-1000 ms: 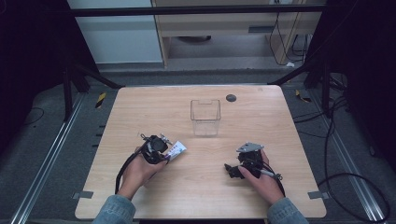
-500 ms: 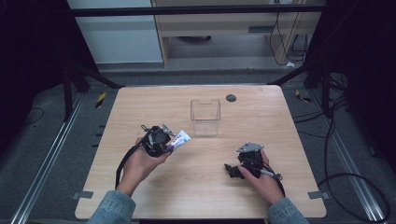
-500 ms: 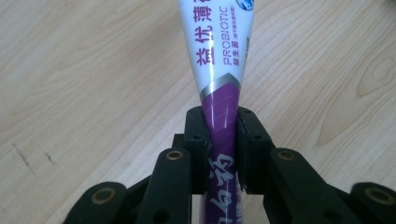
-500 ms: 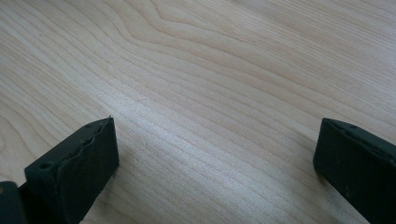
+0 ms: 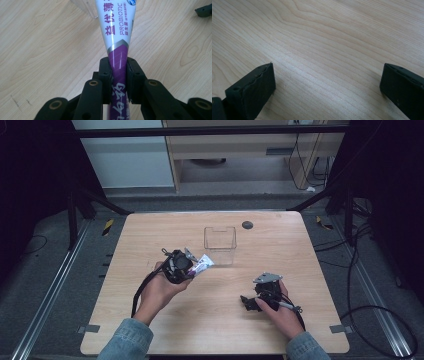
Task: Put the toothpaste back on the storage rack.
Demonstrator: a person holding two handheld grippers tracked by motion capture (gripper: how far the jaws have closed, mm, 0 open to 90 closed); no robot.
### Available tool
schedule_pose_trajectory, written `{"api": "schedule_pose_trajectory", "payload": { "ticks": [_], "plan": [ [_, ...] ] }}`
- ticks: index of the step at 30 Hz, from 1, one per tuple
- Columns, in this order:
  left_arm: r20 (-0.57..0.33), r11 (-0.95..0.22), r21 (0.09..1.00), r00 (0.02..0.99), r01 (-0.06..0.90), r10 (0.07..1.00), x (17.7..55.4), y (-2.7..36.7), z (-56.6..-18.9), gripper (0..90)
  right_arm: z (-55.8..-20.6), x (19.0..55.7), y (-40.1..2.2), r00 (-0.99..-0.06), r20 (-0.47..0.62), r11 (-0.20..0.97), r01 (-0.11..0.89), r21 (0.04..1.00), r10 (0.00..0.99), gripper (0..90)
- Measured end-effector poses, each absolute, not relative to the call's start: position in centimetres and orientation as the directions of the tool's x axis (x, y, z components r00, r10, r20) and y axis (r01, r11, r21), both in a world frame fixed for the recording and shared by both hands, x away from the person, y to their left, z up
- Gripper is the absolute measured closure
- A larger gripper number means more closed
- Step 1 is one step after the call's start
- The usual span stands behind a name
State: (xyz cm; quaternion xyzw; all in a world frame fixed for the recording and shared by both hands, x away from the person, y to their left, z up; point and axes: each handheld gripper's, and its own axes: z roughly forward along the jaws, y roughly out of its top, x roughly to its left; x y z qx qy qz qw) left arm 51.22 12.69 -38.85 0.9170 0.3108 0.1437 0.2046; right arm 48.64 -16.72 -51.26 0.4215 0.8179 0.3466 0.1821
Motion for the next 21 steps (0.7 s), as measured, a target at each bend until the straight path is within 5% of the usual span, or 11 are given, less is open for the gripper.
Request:
{"api": "schedule_pose_trajectory", "payload": {
  "ticks": [21],
  "plan": [
    [0.148, -0.722, 0.510, 0.779, 0.468, 0.609, 51.1, 10.4, -37.0, 76.6, -51.3, 48.7, -16.7, -0.579, -0.008, 0.406, 0.562, 0.721, 0.815, 0.4]
  ]
}}
